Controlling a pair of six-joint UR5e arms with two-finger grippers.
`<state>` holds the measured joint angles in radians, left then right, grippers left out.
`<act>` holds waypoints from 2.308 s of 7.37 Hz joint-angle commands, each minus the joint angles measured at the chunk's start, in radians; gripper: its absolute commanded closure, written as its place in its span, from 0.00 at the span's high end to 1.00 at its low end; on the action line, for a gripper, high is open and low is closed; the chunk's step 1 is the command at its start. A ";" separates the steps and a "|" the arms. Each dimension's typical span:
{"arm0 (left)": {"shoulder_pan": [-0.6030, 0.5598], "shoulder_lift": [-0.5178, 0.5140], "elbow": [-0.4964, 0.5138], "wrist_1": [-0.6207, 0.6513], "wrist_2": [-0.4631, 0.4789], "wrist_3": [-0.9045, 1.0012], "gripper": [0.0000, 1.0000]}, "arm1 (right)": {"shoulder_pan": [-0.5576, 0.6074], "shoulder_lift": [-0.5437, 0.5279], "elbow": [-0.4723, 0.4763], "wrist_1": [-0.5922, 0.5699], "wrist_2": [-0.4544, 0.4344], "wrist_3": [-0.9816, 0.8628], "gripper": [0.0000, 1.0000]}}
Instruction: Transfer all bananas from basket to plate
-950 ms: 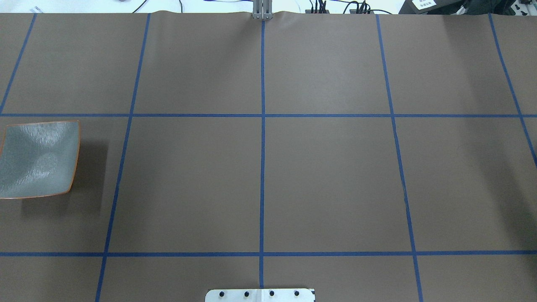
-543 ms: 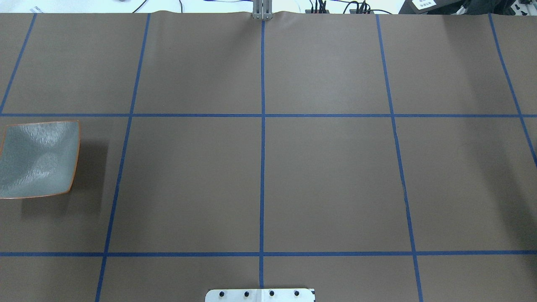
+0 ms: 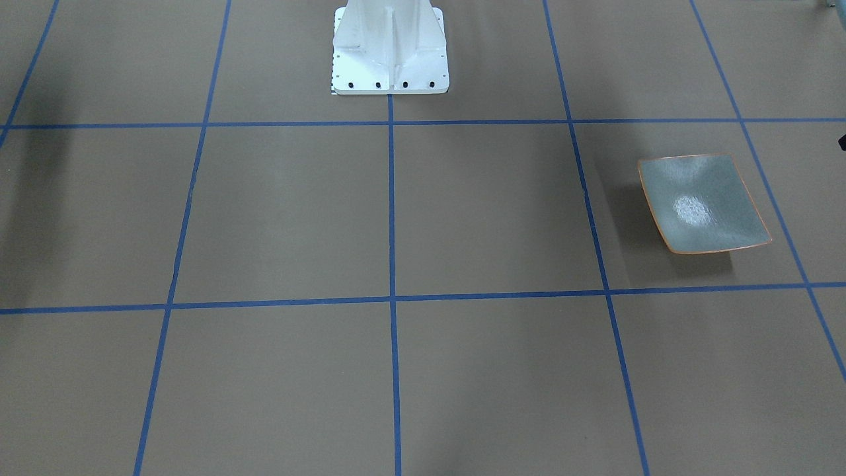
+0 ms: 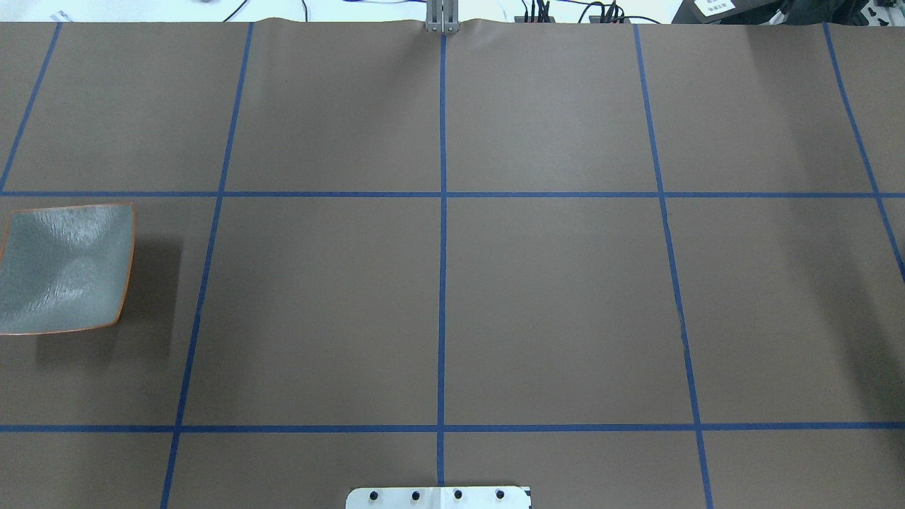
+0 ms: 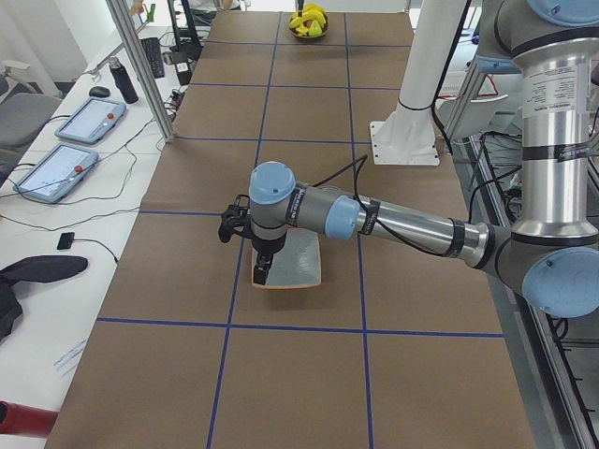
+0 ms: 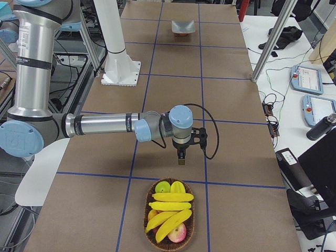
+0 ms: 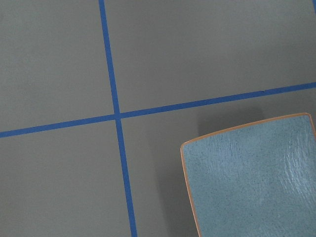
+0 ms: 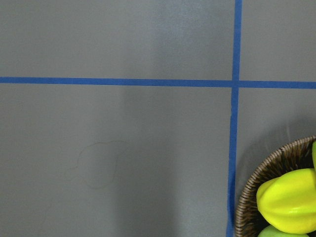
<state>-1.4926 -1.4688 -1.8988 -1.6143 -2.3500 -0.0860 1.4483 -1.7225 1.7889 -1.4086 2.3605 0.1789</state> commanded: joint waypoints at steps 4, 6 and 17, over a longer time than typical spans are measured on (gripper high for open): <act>0.000 0.004 0.000 -0.001 -0.002 -0.011 0.99 | 0.066 0.069 -0.198 -0.010 0.002 -0.196 0.89; 0.000 0.004 0.000 -0.001 -0.002 -0.011 0.99 | 0.075 0.076 -0.221 -0.006 -0.036 -0.210 0.90; 0.000 0.007 -0.014 -0.004 -0.005 -0.044 1.00 | 0.073 0.087 -0.367 -0.004 -0.093 -0.315 0.87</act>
<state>-1.4926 -1.4622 -1.9125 -1.6177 -2.3533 -0.1300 1.5218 -1.6323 1.4279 -1.4125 2.2677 -0.1353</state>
